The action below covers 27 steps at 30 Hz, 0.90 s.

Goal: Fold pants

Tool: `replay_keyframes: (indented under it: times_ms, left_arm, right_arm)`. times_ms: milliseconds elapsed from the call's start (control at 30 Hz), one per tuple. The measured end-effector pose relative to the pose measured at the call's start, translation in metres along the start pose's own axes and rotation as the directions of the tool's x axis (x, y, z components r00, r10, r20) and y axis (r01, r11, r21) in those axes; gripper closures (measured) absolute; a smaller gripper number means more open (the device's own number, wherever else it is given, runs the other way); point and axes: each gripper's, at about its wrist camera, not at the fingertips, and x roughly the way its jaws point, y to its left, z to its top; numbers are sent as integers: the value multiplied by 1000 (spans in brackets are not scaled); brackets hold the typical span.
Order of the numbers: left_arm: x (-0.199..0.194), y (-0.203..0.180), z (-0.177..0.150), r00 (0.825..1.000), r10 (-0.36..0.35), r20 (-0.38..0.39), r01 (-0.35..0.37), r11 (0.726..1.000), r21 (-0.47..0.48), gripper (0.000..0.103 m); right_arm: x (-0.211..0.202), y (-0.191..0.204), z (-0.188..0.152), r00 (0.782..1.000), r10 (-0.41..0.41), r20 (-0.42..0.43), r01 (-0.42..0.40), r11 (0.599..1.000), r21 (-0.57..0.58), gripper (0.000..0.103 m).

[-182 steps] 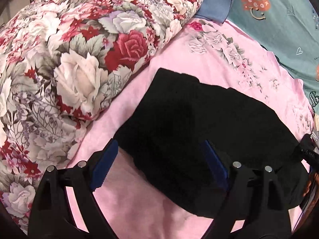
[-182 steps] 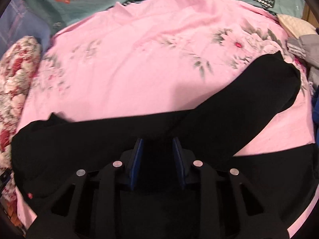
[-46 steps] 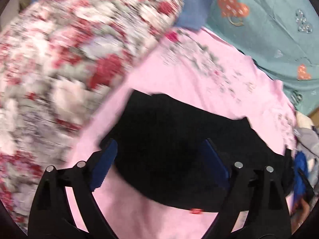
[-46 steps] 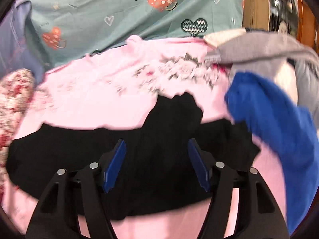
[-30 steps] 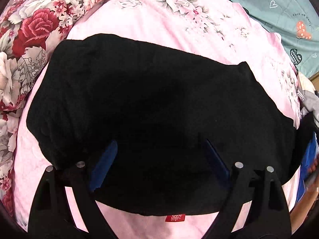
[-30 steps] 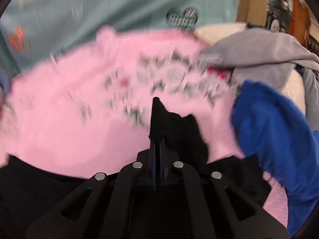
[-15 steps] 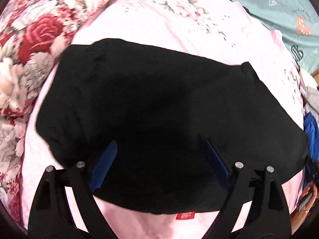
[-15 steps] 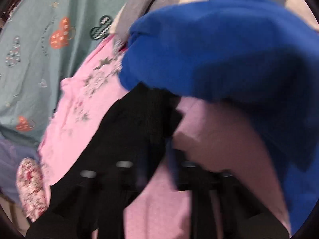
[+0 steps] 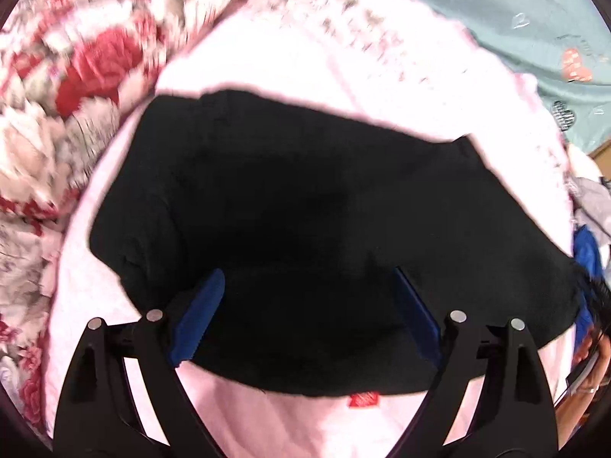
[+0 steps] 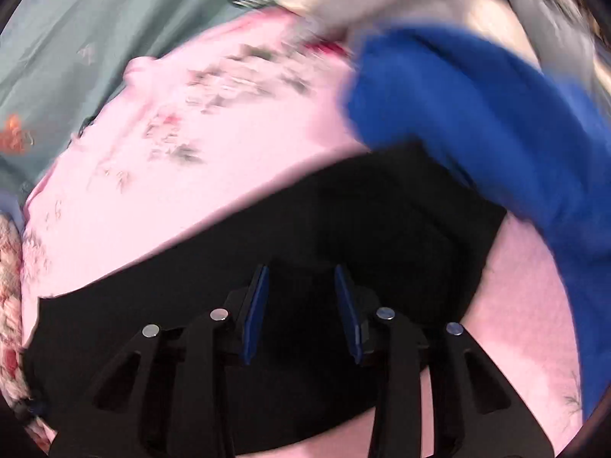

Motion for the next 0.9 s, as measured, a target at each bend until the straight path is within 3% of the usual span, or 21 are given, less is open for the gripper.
replay_keyframes:
  times_ms: [67,133,267,333,400,433,533,600,633,667,767,833,900]
  left_arm:
    - [-18,0,2,998,-27,61,25,999,27,13]
    - [-26,3,3,992,-8,127,1,999,51,7]
    - [-25,18,-2,980,118,158,-122,992,16,7]
    - [-21,27,-7,980,133,148,-134,991,-6,7]
    - [-22,35,-12,978,145,152,-146,989,0,7]
    - [-23,40,-16,977,148,152,-150,989,3,7]
    - [-23,56,-20,979,146,140,-145,989,-15,7]
    - [-7,61,-11,976,186,110,-182,982,-42,7]
    - [-2,64,-11,974,204,97,-200,979,-48,7]
    - [3,69,-11,972,220,78,-216,975,-57,7]
    - [18,78,-9,972,230,44,-226,971,-79,5]
    - [20,80,-9,971,236,40,-232,969,-91,3]
    - [21,76,-6,965,260,23,-257,963,-79,3]
  right_arm:
    - [2,54,-3,991,132,-22,-133,984,-122,62]
    - [12,108,-9,979,199,-49,-205,949,-239,56]
    - [47,231,-34,941,300,-154,-336,807,-485,54]
    - [75,272,-46,911,324,-257,-412,754,-511,54]
    - [102,294,-42,881,345,-323,-467,735,-491,54]
    - [112,304,-40,878,346,-330,-473,734,-488,53]
    - [129,323,-36,871,334,-360,-482,721,-498,53]
    - [144,331,-41,875,289,-389,-465,727,-505,57]
    - [149,338,-47,869,276,-410,-468,724,-506,79]
    - [152,342,-52,885,238,-401,-438,718,-541,94]
    - [140,345,-49,911,253,-325,-402,718,-568,98]
    - [144,341,-43,916,257,-308,-393,736,-552,98]
    - [156,341,-51,924,238,-300,-374,727,-576,96]
